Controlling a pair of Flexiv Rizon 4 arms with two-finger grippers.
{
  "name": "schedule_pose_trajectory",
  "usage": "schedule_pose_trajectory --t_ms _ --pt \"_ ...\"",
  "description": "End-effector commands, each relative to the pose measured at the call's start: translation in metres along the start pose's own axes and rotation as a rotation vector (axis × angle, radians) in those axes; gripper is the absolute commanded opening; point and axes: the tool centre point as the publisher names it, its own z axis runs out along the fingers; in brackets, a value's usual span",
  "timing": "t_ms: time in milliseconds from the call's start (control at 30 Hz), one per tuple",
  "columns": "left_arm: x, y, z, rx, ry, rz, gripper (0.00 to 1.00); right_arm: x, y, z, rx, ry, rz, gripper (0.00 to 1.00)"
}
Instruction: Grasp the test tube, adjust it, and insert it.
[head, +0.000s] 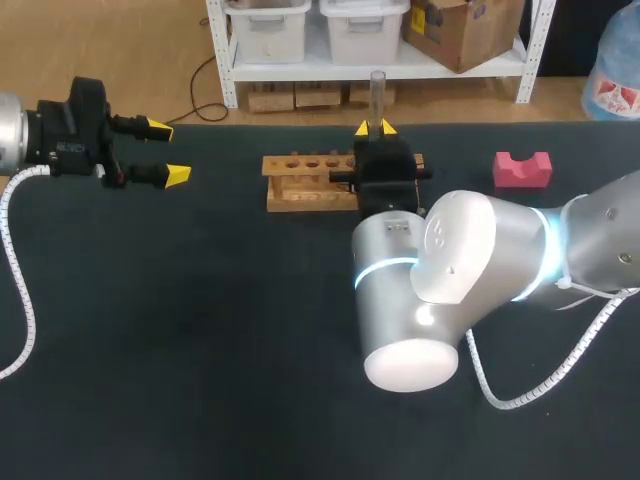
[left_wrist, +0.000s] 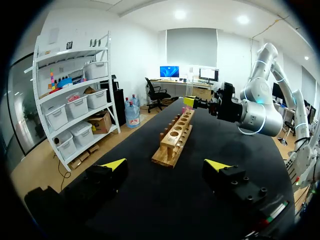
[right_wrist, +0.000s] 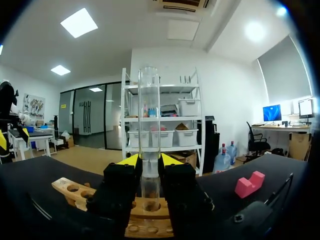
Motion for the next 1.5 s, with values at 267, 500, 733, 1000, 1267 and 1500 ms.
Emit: schedule_pose_trajectory --t_ms 267,500,733,1000,1267,1500 --pt "0.001 0.000 0.000 0.000 -0.005 0.003 1.00 0.019 0.000 0.006 -0.298 0.011 0.010 0.00" --pt "0.001 0.000 0.000 0.000 -0.005 0.003 1.00 0.023 -0.002 0.011 -0.279 0.014 0.012 0.00" --pt "0.001 0.000 0.000 0.000 -0.005 0.003 1.00 0.024 -0.003 0.008 -0.279 0.027 0.010 0.00" --pt "0.001 0.000 0.000 0.000 -0.005 0.003 1.00 0.024 -0.005 0.005 -0.266 0.032 0.012 0.02" --pt "0.001 0.000 0.000 0.000 -0.005 0.003 1.00 0.017 -0.008 0.002 -0.239 0.026 0.004 1.00" --pt "0.001 0.000 0.000 0.000 -0.005 0.003 1.00 0.006 -0.012 -0.012 -0.272 0.054 0.008 1.00"
